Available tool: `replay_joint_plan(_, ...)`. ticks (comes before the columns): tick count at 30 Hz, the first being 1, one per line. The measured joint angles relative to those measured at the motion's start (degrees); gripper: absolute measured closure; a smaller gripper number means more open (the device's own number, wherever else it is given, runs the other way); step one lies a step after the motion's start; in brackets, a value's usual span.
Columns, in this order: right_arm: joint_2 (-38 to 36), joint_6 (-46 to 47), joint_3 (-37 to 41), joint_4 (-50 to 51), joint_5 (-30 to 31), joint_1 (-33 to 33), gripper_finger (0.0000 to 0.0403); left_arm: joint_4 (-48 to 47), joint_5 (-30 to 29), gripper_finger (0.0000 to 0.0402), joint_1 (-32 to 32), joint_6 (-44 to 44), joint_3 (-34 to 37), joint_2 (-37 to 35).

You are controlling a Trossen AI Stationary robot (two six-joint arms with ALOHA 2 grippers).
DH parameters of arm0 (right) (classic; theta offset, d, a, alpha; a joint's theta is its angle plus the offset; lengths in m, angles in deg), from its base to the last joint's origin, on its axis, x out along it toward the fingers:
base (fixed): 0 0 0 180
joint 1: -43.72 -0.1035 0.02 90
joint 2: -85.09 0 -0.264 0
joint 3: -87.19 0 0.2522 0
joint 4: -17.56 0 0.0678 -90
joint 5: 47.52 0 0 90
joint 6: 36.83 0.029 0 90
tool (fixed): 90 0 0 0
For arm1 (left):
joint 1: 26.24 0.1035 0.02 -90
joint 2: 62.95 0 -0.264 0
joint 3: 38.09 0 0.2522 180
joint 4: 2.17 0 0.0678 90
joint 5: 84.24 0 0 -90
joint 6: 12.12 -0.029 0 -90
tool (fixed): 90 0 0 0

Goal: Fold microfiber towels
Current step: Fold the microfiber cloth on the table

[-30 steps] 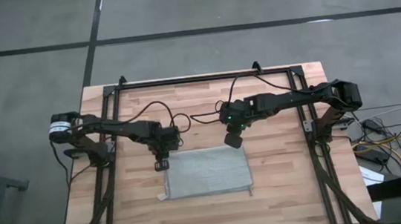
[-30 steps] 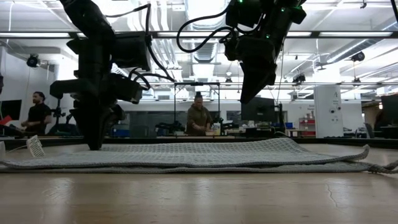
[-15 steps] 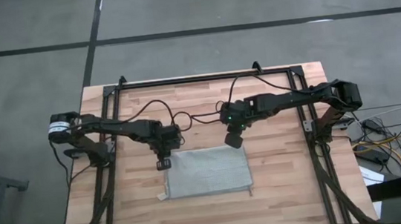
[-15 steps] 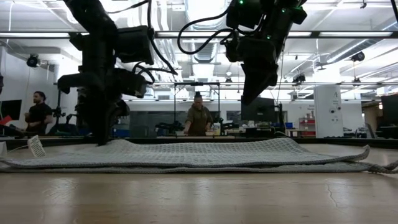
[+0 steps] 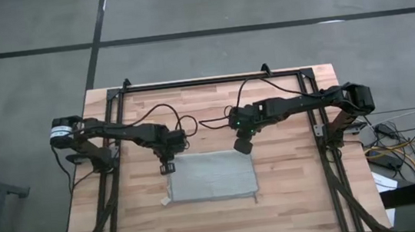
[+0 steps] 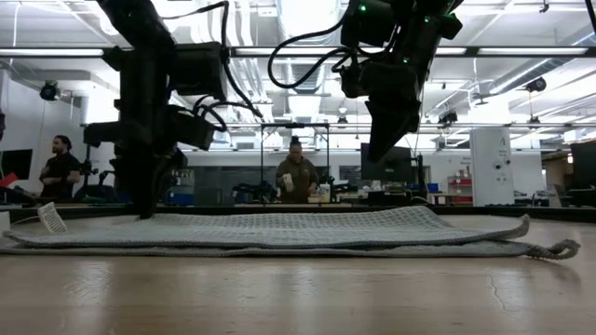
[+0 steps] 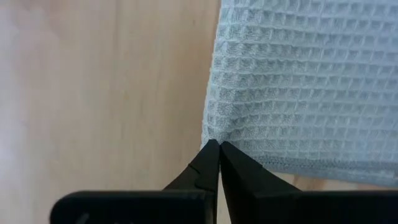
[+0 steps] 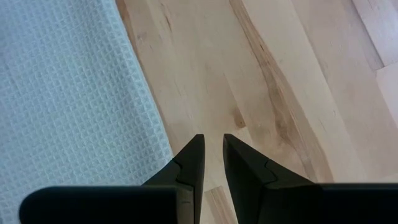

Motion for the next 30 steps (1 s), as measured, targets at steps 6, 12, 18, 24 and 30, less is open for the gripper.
replay_joint_plan(6, 0.0, 0.0, 0.2, 0.0, 0.0, 0.0, 0.0346, 0.0, -0.3, 0.038, 0.0, 1.3, -1.3, -0.2)
replay_joint_plan(12, 0.0, 0.0, 0.4, 0.0, 0.0, 0.0, 0.0346, -0.3, -0.3, 0.0365, 0.0, 1.0, -1.6, -1.4)
replay_joint_plan(18, 0.0, 0.0, 0.4, 0.0, 0.0, 0.0, 0.0346, -0.6, -0.3, 0.0353, 0.0, 1.0, -1.7, -2.4)
replay_joint_plan(24, 0.0, 0.0, 0.5, 0.0, 0.0, 0.0, 0.0346, -0.8, -0.3, 0.0351, 0.0, 1.0, -1.6, -2.5)
replay_joint_plan(30, 0.0, 0.0, 0.5, 0.0, 0.0, 0.0, 0.0346, -0.8, -0.8, 0.0346, 0.0, -1.4, -1.5, -2.5)
